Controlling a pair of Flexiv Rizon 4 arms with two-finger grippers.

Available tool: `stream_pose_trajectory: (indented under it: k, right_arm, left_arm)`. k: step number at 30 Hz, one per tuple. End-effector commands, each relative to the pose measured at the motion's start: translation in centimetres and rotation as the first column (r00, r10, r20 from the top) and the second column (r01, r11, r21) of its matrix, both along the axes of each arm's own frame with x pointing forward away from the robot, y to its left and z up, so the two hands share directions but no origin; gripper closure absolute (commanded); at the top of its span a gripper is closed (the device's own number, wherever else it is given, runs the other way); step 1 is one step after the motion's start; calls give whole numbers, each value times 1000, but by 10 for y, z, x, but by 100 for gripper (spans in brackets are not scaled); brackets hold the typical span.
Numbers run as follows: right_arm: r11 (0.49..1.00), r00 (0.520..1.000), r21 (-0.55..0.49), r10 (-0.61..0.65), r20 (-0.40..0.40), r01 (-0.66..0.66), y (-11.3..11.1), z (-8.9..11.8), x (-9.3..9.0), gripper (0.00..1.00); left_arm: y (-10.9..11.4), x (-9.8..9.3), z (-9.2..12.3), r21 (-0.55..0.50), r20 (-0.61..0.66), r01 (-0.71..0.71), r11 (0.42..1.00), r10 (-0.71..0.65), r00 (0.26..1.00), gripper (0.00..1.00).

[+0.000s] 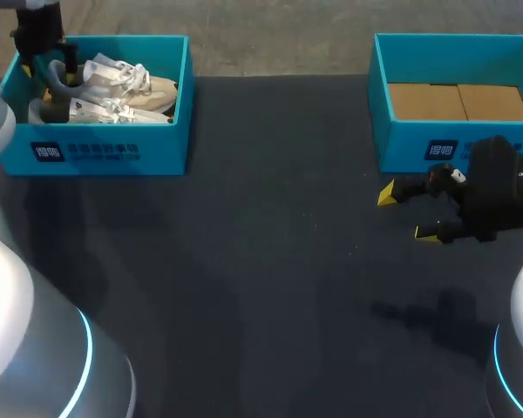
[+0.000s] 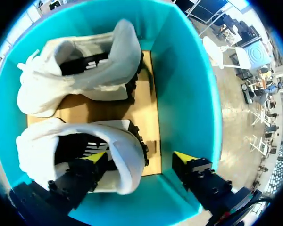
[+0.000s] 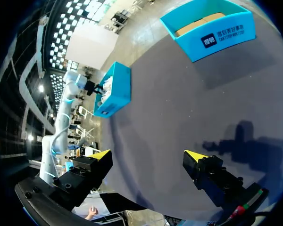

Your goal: Take the shoe out of the shoebox, open the shoe tongue, remove and reinsert the insole, then place the shoe into the shoebox

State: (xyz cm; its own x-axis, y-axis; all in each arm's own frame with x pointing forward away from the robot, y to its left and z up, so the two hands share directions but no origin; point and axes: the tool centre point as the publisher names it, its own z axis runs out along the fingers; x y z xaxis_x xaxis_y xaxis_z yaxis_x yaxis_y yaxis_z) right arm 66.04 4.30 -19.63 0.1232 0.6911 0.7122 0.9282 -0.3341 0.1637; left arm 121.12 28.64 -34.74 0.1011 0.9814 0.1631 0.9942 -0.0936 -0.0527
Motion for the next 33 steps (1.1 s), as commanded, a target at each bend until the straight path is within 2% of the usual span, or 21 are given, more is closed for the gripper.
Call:
stream_pose_trajectory:
  k: [1, 7, 20, 33]
  right_arm:
    - [1000, 1000, -3, -4, 1, 4, 1, -1, -2, 0]
    - [1000, 1000, -3, -4, 1, 4, 1, -1, -2, 0]
    - [1000, 1000, -3, -4, 1, 4, 1, -1, -2, 0]
    - [1000, 1000, -3, -4, 1, 4, 1, -1, -2, 0]
  left_arm:
    - [-1, -4, 32, -19, -52, 5, 1000, -6, 999, 0]
    - [-8, -16, 59, -56, -16, 12, 998, -13, 1000, 0]
    - [-6, -37, 99, -100, 30, 5, 995, -2, 1000, 0]
    - [-7, -39, 103, -84, 30, -5, 996, 8, 1000, 0]
